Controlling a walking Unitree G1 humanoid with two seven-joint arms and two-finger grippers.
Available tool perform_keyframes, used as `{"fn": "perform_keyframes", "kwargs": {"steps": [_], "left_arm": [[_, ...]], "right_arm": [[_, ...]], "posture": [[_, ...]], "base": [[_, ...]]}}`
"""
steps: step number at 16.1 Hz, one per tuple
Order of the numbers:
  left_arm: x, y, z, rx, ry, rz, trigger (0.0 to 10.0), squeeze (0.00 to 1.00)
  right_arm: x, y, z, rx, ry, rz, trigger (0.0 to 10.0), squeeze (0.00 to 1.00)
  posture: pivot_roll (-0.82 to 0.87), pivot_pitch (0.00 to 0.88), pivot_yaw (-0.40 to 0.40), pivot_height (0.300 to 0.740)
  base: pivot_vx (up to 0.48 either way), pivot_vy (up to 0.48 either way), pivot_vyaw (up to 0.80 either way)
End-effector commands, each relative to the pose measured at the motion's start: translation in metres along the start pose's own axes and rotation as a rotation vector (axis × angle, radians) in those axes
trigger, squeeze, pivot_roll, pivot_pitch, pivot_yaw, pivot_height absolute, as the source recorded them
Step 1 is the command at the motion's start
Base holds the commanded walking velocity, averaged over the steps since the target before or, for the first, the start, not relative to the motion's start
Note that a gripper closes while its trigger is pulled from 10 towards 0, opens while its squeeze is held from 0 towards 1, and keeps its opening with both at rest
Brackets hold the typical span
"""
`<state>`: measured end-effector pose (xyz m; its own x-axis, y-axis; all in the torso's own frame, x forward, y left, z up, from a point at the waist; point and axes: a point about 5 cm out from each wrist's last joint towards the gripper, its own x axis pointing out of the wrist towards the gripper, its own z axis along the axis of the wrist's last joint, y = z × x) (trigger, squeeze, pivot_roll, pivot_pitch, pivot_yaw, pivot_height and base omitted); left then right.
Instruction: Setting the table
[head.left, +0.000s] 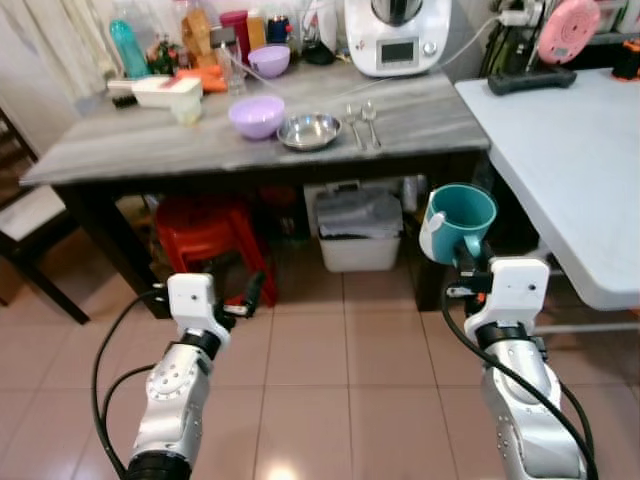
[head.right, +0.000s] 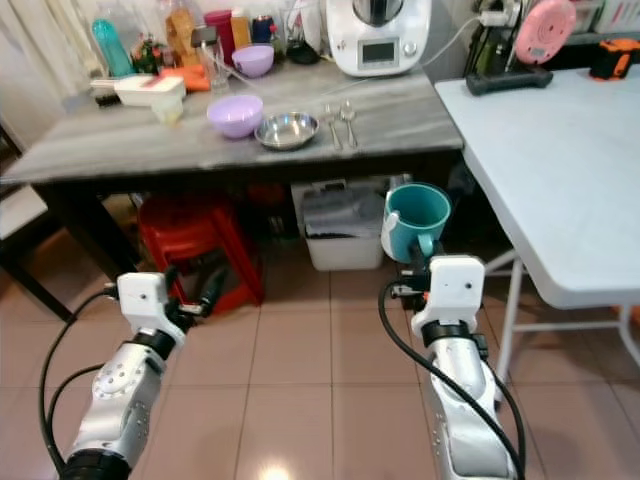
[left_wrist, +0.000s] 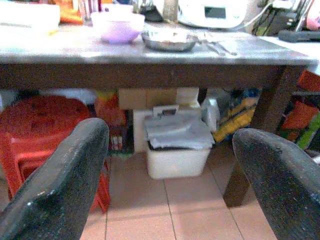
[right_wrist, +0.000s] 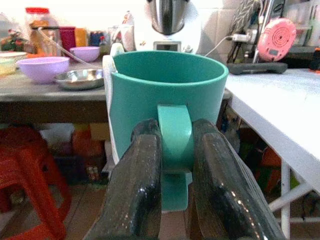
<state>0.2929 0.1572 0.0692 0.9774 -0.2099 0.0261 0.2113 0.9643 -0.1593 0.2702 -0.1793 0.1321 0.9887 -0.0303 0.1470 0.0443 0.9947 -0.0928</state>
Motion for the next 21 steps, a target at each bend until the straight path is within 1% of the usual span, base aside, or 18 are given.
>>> {"fn": "perform_keyframes", "kwargs": {"steps": [1, 4, 6, 8, 9, 10, 12, 13, 16, 18, 21], "left_arm": [[0.001, -0.004, 0.002, -0.003, -0.005, -0.016, 10.0, 0.0], [-0.003, 0.0, 0.004, 0.003, -0.008, -0.01, 10.0, 0.0], [-0.011, 0.006, 0.003, 0.015, 0.0, 0.006, 10.0, 0.0], [-0.016, 0.009, 0.001, 0.019, 0.008, 0.015, 10.0, 0.0], [-0.017, 0.008, 0.0, 0.018, 0.012, 0.016, 10.0, 0.0], [-0.02, 0.004, -0.003, 0.012, 0.022, -0.001, 10.0, 0.0], [-0.021, -0.001, -0.004, 0.008, 0.028, -0.014, 10.0, 0.0], [-0.017, 0.0, -0.001, 0.013, 0.02, -0.017, 10.0, 0.0], [-0.015, -0.002, 0.001, 0.009, 0.016, -0.019, 10.0, 0.0], [-0.015, -0.003, 0.001, 0.007, 0.017, -0.022, 10.0, 0.0], [-0.014, -0.003, 0.001, 0.006, 0.017, -0.026, 10.0, 0.0]], "right_arm": [[0.0, -0.006, 0.009, -0.018, -0.039, -0.011, 10.0, 0.0], [-0.003, -0.007, 0.007, -0.015, -0.034, -0.02, 10.0, 0.0], [-0.01, -0.004, 0.003, -0.009, -0.016, -0.016, 10.0, 0.0], [-0.016, -0.002, 0.001, -0.007, -0.007, -0.013, 10.0, 0.0], [-0.017, -0.001, 0.0, -0.007, -0.003, -0.012, 10.0, 0.0], [-0.018, 0.0, -0.001, -0.005, 0.001, -0.01, 10.0, 0.0], [-0.018, 0.001, 0.0, -0.003, 0.001, -0.009, 10.0, 0.0], [-0.015, 0.0, 0.001, -0.003, -0.003, -0.013, 10.0, 0.0], [-0.011, -0.004, 0.002, 0.012, 0.0, -0.026, 10.0, 0.0], [-0.01, -0.004, 0.002, 0.013, -0.002, -0.025, 10.0, 0.0], [-0.009, 0.0, 0.002, 0.026, -0.002, -0.018, 10.0, 0.0]], "posture": [[-0.12, 0.0, 0.106, 0.74], [-0.12, 0.0, 0.109, 0.74], [-0.11, 0.0, 0.111, 0.74], [-0.11, 0.0, 0.112, 0.74], [-0.11, 0.0, 0.113, 0.74], [-0.11, 0.0, 0.114, 0.74], [-0.11, 0.0, 0.113, 0.74], [-0.11, 0.0, 0.111, 0.74], [-0.11, 0.0, 0.111, 0.74], [-0.11, 0.0, 0.111, 0.74], [-0.11, 0.0, 0.112, 0.74]], "base": [[0.379, 0.0, 0.0], [0.379, 0.0, 0.29], [0.381, 0.0, 0.21], [0.381, 0.0, 0.0], [0.379, 0.0, 0.0], [0.379, 0.0, 0.44], [0.382, 0.0, 0.44], [0.382, 0.0, 0.4], [0.381, 0.0, 0.0], [0.381, 0.0, 0.0], [0.381, 0.0, -0.8]]}}
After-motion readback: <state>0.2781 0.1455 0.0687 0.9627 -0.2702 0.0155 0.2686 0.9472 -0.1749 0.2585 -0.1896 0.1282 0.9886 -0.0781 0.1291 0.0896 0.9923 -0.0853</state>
